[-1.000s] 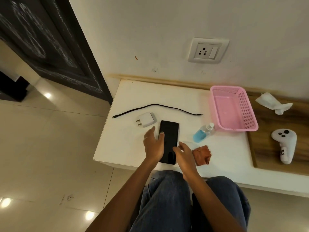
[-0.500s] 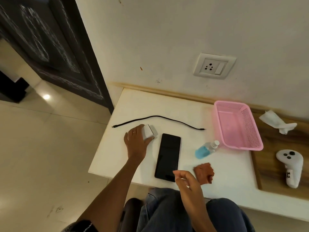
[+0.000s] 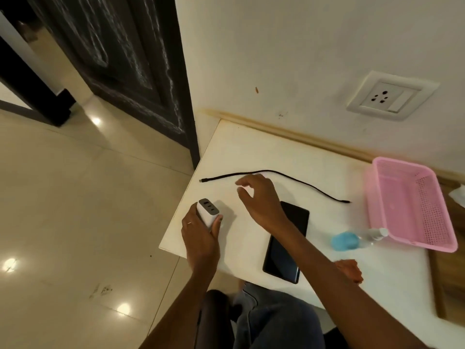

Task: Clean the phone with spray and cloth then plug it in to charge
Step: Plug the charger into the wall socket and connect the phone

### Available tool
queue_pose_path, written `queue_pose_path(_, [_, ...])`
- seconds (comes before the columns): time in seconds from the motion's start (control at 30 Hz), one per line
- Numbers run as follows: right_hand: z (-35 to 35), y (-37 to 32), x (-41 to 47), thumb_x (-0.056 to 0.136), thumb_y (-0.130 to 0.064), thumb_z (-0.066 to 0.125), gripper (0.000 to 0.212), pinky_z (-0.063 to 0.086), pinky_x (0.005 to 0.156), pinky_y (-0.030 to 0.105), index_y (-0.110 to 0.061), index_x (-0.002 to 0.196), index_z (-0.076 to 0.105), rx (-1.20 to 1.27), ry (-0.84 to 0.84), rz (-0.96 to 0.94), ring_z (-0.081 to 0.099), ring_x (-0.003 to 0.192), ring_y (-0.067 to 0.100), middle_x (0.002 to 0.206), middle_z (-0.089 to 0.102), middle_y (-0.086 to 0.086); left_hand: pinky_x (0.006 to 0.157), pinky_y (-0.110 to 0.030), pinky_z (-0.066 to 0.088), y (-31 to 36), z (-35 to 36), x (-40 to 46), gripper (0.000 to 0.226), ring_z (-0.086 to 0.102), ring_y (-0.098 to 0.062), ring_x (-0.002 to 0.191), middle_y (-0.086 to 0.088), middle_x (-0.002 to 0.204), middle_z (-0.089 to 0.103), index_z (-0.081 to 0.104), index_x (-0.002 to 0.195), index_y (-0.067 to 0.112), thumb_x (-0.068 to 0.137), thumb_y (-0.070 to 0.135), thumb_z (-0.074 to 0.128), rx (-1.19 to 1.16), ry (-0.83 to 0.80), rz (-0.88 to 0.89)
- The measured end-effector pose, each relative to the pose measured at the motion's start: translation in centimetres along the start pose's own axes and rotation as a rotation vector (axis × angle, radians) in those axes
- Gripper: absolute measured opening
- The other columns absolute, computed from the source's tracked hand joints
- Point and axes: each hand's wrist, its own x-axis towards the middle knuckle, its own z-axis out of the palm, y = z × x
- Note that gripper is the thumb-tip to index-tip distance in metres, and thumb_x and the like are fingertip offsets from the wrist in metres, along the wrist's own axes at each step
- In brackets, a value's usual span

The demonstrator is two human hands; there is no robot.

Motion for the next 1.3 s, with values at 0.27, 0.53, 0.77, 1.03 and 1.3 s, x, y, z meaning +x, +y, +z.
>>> queue_pose_path(0.27, [7.5,1.1,6.9,0.09,-0.024,0.057,0.038,0.036,0.098,0.038,-0.017,0.127,0.054,-0.399,-0.162,-0.248,0.043,0.122,0.024,0.133,0.052,0.004,0.098,-0.045,0.042,-0.4,0.4,0.1,0.077,0.048,-0.03,0.117,-0.013,0.131,0.05,0.035,0.136,0.014,0.078,0.065,0.041,0.006,0.033,-0.044])
queue_pose_path(0.53, [6.9,1.0,6.2,0.091,-0.02,0.056,0.011,0.037,0.075,0.032,-0.012,0.096,0.062,-0.441,-0.055,-0.292,0.054,0.091,0.024,0.097,0.061,0.007,0.099,-0.047,0.041,-0.9,0.8,0.2,0.068,0.047,-0.031,0.118,-0.013,0.133,0.048,0.034,0.137,0.015,0.083,0.052,0.054,0.029,0.033,-0.053])
queue_pose_path(0.77, [-3.4,-4.7,2.2,0.093,-0.011,0.052,0.01,0.048,0.066,0.039,-0.003,0.094,0.059,-0.077,0.183,-0.325,0.059,0.072,0.026,0.084,0.065,0.011,0.101,-0.052,0.037,-0.3,0.0,0.4,0.061,0.048,-0.035,0.116,-0.017,0.129,0.052,0.038,0.133,0.011,0.085,0.044,0.058,0.064,-0.037,0.005])
queue_pose_path(1.03, [-16.5,-12.2,-7.7,0.09,-0.007,0.057,0.014,0.052,0.074,0.022,-0.018,0.097,0.062,0.401,0.465,-0.21,0.064,0.078,0.009,0.081,0.066,-0.006,0.096,-0.057,0.035,3.9,-4.4,-2.3,0.057,0.046,-0.036,0.115,-0.014,0.127,0.053,0.038,0.132,0.011,0.086,0.033,0.062,-0.088,-0.081,0.117])
queue_pose_path(1.3, [-21.6,-18.7,-20.9,0.078,-0.034,0.057,0.018,0.047,0.059,0.005,-0.035,0.095,0.063,0.372,0.396,-0.352,0.062,0.067,0.0,0.076,0.068,-0.022,0.084,-0.02,0.051,12.2,-14.2,-11.1,0.056,0.049,-0.002,0.115,0.025,0.123,0.046,0.036,0.121,0.046,0.074,0.041,0.065,-0.575,-0.23,0.309])
